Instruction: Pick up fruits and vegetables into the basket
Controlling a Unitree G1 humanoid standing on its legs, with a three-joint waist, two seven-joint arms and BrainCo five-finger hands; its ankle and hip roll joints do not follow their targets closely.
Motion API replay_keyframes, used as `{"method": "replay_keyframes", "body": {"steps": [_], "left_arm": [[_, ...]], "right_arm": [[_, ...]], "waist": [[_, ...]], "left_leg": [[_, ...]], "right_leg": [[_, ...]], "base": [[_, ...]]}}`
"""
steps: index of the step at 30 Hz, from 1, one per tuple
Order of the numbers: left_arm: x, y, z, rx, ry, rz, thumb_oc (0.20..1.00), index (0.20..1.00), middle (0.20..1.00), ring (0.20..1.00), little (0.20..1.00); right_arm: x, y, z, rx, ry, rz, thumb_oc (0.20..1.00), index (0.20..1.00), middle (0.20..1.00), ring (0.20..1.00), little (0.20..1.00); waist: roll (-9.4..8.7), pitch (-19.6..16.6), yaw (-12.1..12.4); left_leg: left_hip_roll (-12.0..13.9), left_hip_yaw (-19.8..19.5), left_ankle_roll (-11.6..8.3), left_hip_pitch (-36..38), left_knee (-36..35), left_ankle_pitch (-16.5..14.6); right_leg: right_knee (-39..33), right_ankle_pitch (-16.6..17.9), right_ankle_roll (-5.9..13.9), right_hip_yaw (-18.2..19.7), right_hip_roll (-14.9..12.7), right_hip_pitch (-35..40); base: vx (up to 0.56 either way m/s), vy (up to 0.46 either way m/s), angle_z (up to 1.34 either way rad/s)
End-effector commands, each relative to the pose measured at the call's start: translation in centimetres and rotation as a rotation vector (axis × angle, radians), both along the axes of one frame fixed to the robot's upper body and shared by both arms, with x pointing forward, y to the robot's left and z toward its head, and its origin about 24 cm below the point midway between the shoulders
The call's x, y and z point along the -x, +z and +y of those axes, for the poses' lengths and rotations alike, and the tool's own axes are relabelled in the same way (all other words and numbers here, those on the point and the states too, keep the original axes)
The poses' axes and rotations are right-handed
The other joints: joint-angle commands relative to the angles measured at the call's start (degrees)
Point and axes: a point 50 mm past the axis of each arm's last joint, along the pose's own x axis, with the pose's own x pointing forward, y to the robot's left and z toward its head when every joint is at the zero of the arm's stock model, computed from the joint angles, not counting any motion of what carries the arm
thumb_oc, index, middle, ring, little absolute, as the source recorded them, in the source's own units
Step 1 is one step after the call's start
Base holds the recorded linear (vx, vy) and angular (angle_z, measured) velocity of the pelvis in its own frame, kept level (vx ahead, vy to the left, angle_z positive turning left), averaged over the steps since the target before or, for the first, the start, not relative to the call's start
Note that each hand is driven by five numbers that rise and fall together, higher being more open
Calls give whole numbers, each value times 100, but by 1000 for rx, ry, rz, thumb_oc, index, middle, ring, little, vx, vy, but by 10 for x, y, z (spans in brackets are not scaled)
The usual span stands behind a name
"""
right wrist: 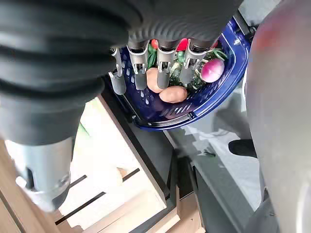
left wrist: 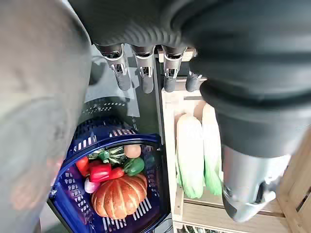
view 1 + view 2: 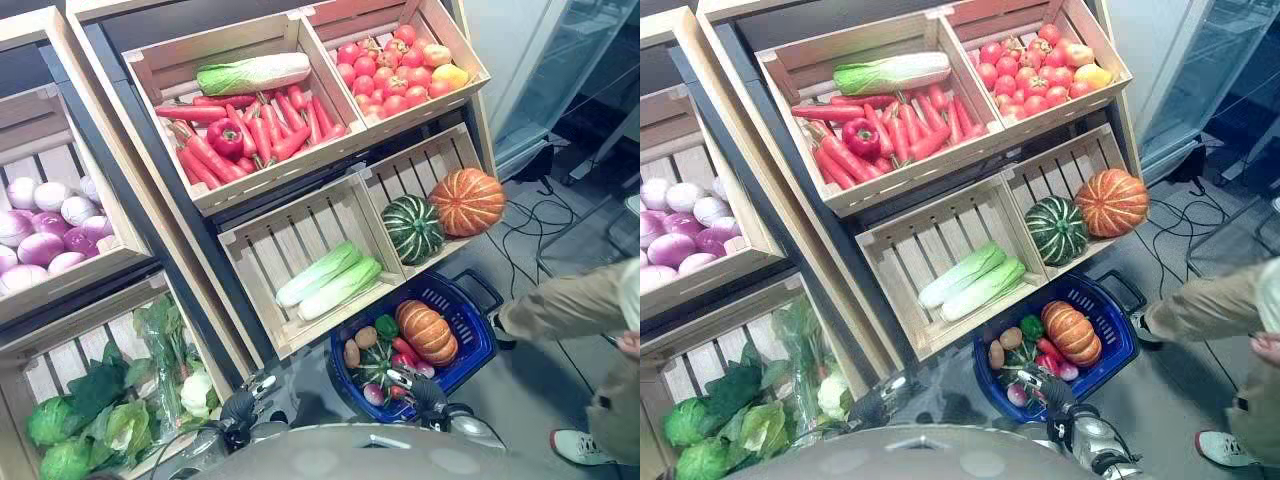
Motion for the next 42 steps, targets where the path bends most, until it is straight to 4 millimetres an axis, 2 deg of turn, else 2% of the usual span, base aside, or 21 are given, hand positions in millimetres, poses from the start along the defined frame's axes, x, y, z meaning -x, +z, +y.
{"method": "replay_keyframes", "body": {"steps": [1,10,17,20,23,25,26,27,31,32,34,38,42], "left_arm": [[-32,7,1,16,-25,-70,1000,1000,1000,1000,1000],[-43,12,5,-41,-46,-137,1000,1000,1000,1000,1000],[-64,27,10,-96,-21,-290,1000,1000,1000,1000,1000],[-87,47,15,-149,-11,-442,1000,1000,1000,1000,1000],[-107,72,19,-156,4,-585,1000,1000,1000,1000,1000],[-112,83,22,-172,-4,-637,1000,1000,1000,1000,1000],[-117,94,25,-185,-16,-691,1000,1000,1000,1000,1000],[-124,113,30,-206,-33,-791,1000,1000,1000,1000,1000],[-137,155,38,-296,-36,-1005,1000,1000,1000,1000,1000],[-137,156,38,-300,-36,-1011,1000,1000,1000,1000,1000],[-143,177,41,-385,-26,-1120,1000,1000,1000,1000,1000],[-157,202,39,-559,15,-1221,1000,1000,1000,1000,1000],[-176,231,30,-725,60,-1358,1000,1000,1000,1000,1000]], "right_arm": [[-30,6,14,0,40,-77,1000,1000,1000,1000,1000],[-33,8,11,29,27,-98,1000,1000,1000,1000,1000],[-44,16,8,79,16,-190,1000,1000,1000,1000,1000],[-58,28,6,96,1,-290,1000,1000,1000,1000,1000],[-76,49,5,94,-29,-414,1000,1000,1000,1000,1000],[-82,59,5,101,-38,-475,1000,1000,1000,1000,1000],[-86,68,5,105,-38,-521,1000,1000,1000,1000,1000],[-93,83,4,116,-39,-607,1000,1000,1000,1000,1000],[-103,115,4,151,-31,-785,1000,1000,1000,1000,1000],[-103,116,4,152,-33,-786,1000,1000,1000,1000,1000],[-109,133,2,190,-26,-884,1000,1000,1000,1000,1000],[-122,159,2,234,-17,-1005,1000,1000,1000,1000,1000],[-140,194,4,274,-24,-1165,1000,1000,1000,1000,1000]], "waist": [[-278,291,141],[-240,303,121],[-239,364,109],[-255,420,110],[-277,497,85],[-283,525,67],[-288,547,51],[-289,587,15],[-286,681,-50],[-286,681,-52],[-266,787,-86],[-219,1021,-174],[-192,1481,-283]], "left_leg": [[-335,126,363,119,398,-565],[-333,138,360,99,417,-565],[-323,113,354,72,444,-567],[-301,108,346,55,462,-571],[-264,106,351,19,498,-574],[-250,108,356,1,513,-570],[-239,109,362,-19,523,-567],[-205,121,357,-44,548,-567],[-146,147,351,-155,686,-587],[-144,147,351,-169,702,-592],[-105,146,340,-321,857,-603],[-65,141,306,-638,1089,-577],[-35,114,244,-1146,1405,-535]], "right_leg": [[514,-265,8,-64,-136,115],[532,-283,2,-51,-142,94],[558,-285,-1,-10,-138,61],[571,-274,0,15,-139,34],[599,-268,-11,63,-137,-17],[615,-265,-13,82,-137,-42],[636,-266,-15,96,-139,-71],[682,-281,-15,116,-153,-112],[871,-358,-27,142,-190,-250],[888,-367,-29,145,-193,-265],[1092,-433,-45,170,-206,-451],[1416,-533,-85,229,-213,-837],[1791,-611,-130,336,-210,-1391]], "base": [[584,155,53],[0,0,0],[0,0,0],[0,0,0],[0,0,0],[0,0,0],[38,-35,0],[54,-37,0],[41,-23,0],[0,0,0],[0,-18,-1],[-16,-3,0],[-137,-25,-6]]}}
